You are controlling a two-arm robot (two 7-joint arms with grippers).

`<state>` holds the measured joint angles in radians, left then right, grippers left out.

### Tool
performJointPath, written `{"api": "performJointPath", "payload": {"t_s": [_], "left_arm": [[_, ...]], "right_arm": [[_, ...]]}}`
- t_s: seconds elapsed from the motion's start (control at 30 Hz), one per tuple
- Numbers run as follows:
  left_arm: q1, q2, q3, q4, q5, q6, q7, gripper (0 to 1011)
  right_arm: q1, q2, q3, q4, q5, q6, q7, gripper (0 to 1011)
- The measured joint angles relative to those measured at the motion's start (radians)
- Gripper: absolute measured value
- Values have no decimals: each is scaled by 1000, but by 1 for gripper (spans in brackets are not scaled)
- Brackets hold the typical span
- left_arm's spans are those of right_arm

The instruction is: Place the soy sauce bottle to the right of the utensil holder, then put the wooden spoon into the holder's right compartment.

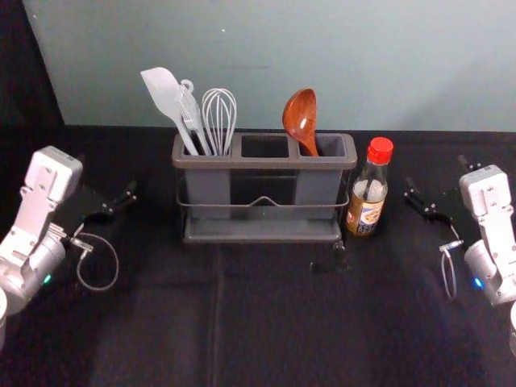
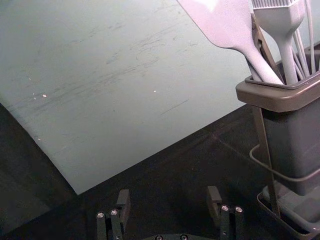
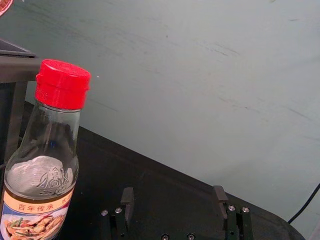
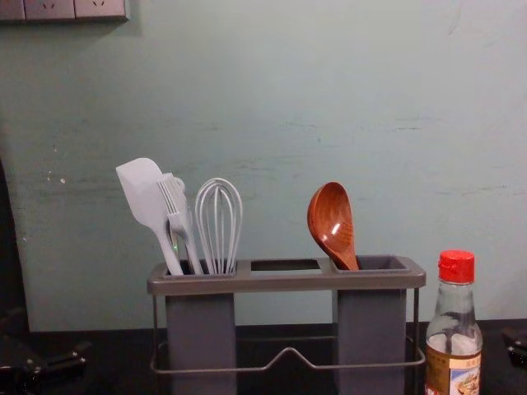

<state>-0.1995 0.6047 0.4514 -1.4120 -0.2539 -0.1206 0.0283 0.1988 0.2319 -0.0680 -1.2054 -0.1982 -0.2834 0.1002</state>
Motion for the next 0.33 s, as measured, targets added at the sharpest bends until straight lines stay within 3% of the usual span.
{"api": "performJointPath", "payload": {"t_s": [0.33], "left_arm": [[0,0,0,0,0,0,0,1005]], "right_arm": [[0,0,0,0,0,0,0,1002]]}}
